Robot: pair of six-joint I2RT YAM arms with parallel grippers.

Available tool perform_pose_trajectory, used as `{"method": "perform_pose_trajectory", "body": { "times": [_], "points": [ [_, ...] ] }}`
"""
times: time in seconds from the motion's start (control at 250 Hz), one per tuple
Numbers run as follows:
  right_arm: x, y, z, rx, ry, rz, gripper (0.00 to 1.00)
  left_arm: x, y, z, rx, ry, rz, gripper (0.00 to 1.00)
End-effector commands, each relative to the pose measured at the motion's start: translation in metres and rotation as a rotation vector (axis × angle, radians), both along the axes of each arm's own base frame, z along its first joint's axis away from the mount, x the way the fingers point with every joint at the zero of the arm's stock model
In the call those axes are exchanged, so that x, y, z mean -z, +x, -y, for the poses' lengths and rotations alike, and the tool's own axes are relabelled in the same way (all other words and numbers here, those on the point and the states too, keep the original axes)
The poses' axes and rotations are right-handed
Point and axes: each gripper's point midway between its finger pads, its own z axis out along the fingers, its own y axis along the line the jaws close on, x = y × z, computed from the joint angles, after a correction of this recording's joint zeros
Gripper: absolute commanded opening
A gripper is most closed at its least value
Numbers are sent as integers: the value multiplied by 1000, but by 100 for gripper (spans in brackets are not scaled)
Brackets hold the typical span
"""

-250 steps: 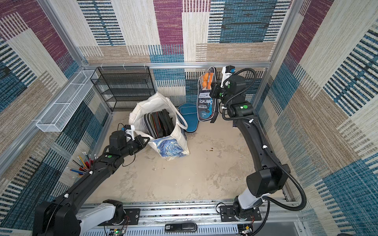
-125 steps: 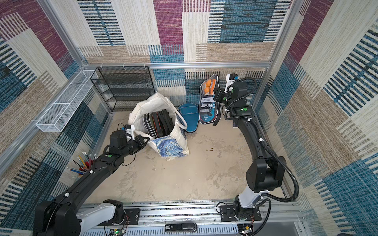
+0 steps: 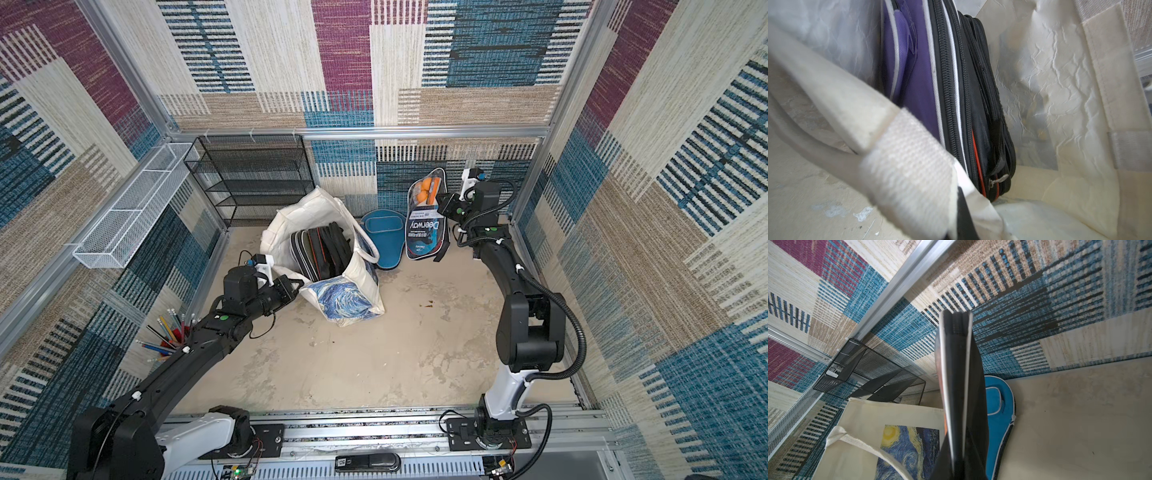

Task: Remove the ping pong set from the canvas bag
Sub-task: Place the ping pong set at the ping pong set.

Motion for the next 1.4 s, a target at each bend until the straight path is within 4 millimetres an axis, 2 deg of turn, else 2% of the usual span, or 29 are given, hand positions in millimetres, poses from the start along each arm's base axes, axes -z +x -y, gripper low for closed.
{"method": "perform_pose_trajectory", "body": {
  "times": [0.0,0.352,0.828,0.988,1.212,1.248,1.276,1.284,1.316,1.396],
  "points": [
    [-16,7,-7,-58,91,84,0,4,4,-6,-28,28,11,0],
    [37,24,-25,-163,278,-1,0,6,5,-5,-27,26,2,0],
    [88,60,-40,-276,584,-83,0,16,13,-3,-22,36,-19,0],
    [73,58,-40,-271,570,-63,0,16,15,-3,-21,37,-20,0],
    [27,48,-41,-300,575,-4,0,17,17,0,-12,33,-22,0],
    [24,47,-41,-302,583,-7,0,16,17,0,-11,35,-20,0],
    [23,48,-41,-299,591,-10,0,16,16,0,-10,36,-19,0],
    [15,48,-41,-303,591,9,0,16,16,0,-12,37,-18,0],
    [9,50,-40,-305,598,19,0,16,16,0,-11,38,-17,0],
    [7,57,-40,-303,622,18,0,16,16,-1,-14,40,-17,0]
  ]
}}
